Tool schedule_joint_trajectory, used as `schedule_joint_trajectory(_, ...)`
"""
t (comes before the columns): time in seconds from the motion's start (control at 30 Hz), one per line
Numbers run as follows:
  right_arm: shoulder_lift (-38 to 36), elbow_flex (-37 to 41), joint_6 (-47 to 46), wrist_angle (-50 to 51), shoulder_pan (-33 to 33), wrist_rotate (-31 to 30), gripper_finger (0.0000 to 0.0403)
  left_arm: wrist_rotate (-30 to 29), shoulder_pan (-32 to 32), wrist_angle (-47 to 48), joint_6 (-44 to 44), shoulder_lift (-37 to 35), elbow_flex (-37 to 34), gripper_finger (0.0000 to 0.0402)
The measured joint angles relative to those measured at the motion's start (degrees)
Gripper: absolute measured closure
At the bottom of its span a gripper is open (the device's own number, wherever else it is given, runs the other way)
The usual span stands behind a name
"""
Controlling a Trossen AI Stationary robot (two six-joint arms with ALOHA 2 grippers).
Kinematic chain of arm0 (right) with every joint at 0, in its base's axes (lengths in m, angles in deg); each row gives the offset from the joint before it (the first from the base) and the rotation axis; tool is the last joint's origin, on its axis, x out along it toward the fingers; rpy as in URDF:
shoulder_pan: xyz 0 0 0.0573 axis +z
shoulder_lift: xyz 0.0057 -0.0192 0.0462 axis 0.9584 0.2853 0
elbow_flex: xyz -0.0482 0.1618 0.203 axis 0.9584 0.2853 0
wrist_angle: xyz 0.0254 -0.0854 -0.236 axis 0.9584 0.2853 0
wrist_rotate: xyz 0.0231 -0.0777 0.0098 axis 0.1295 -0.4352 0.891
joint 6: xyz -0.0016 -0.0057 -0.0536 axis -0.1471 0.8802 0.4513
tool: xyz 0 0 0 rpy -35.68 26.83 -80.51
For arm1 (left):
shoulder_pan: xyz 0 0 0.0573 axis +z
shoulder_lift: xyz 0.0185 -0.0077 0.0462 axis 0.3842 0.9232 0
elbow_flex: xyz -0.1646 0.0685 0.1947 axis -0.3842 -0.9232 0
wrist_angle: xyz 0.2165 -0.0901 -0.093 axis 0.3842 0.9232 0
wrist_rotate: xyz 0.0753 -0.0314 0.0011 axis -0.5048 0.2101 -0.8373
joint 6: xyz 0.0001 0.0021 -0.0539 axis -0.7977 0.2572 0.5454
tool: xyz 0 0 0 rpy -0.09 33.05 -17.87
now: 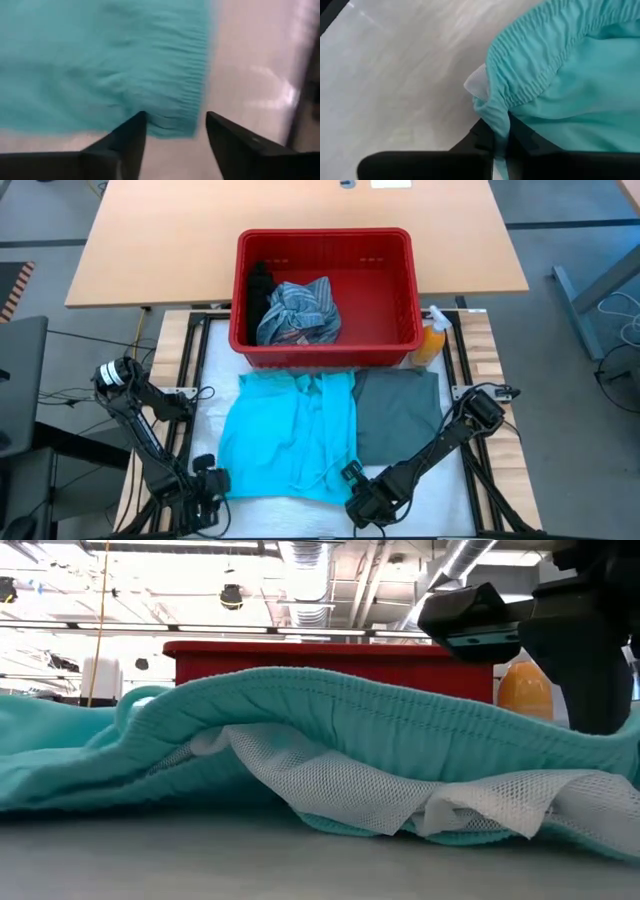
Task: Fold Laundry from Bin
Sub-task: Fold the sky blue shorts
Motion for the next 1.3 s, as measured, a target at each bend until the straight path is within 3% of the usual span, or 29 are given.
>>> schedule_joint_trajectory(0.17, 0.0, 0.1, -2.8, -0.5, 0.0, 0.1, 0.0362, -1.6, 1.0, -0.9, -24.9, 0.0, 3.8, 0.0158)
schedule_joint_trajectory(0.4, 0.1, 0.1, -9.3, -1.9, 0.0, 0.4, 0.0359, -0.2, 2.3, 9.5, -49.6, 0.0, 7.7, 0.0148)
schedule_joint_trajectory(0.67, 0.2, 0.2, -19.7, -5.0, 0.8, 0.3, 0.0359, 0.1, 0.7, 20.7, -65.6, 0.0, 9.4, 0.0148)
schedule_joint_trajectory(0.87, 0.2, 0.2, -25.8, -7.5, 0.8, 0.3, 0.0358, -7.4, 1.4, 12.8, -82.2, 0.0, 7.6, 0.0148)
schedule_joint_trajectory(1.03, 0.3, 0.2, -29.6, -9.7, 0.8, 0.4, 0.0358, -0.2, 2.5, 6.3, -91.9, 0.0, 4.9, 0.0148)
schedule_joint_trajectory(1.3, 0.4, 0.2, -33.2, -10.9, 0.8, 0.3, 0.0358, 3.8, 3.1, 2.6, -99.0, 0.0, 1.5, 0.0148)
